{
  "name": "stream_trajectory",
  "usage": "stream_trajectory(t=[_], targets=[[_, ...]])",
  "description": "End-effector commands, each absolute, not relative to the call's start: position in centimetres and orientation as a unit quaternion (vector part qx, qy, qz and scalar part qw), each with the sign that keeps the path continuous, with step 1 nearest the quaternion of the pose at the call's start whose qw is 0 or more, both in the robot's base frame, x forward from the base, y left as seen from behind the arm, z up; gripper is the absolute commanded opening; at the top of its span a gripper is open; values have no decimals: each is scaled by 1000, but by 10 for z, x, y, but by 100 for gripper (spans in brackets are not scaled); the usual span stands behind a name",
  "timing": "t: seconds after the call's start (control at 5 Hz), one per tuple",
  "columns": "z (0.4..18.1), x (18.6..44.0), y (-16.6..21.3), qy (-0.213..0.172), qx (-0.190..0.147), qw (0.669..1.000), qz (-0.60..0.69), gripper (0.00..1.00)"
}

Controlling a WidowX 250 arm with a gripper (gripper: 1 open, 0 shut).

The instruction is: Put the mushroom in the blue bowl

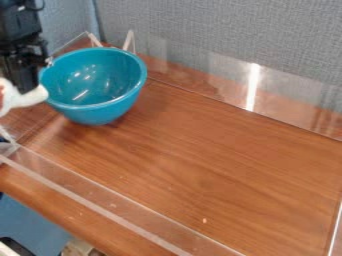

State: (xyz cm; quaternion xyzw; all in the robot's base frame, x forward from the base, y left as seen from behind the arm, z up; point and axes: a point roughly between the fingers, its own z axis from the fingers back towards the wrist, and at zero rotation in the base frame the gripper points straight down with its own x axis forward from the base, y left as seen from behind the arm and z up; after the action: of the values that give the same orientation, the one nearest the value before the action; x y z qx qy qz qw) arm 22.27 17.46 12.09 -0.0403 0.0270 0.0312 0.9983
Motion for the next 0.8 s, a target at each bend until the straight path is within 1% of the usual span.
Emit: stream_trajectory(t=[0.0, 0.2, 0.6], targets=[[150, 233, 172, -13, -13, 1000, 21, 0], [149, 239, 169, -13, -12, 1000, 14, 0], [137, 251, 175, -3, -10, 1000, 10, 0]])
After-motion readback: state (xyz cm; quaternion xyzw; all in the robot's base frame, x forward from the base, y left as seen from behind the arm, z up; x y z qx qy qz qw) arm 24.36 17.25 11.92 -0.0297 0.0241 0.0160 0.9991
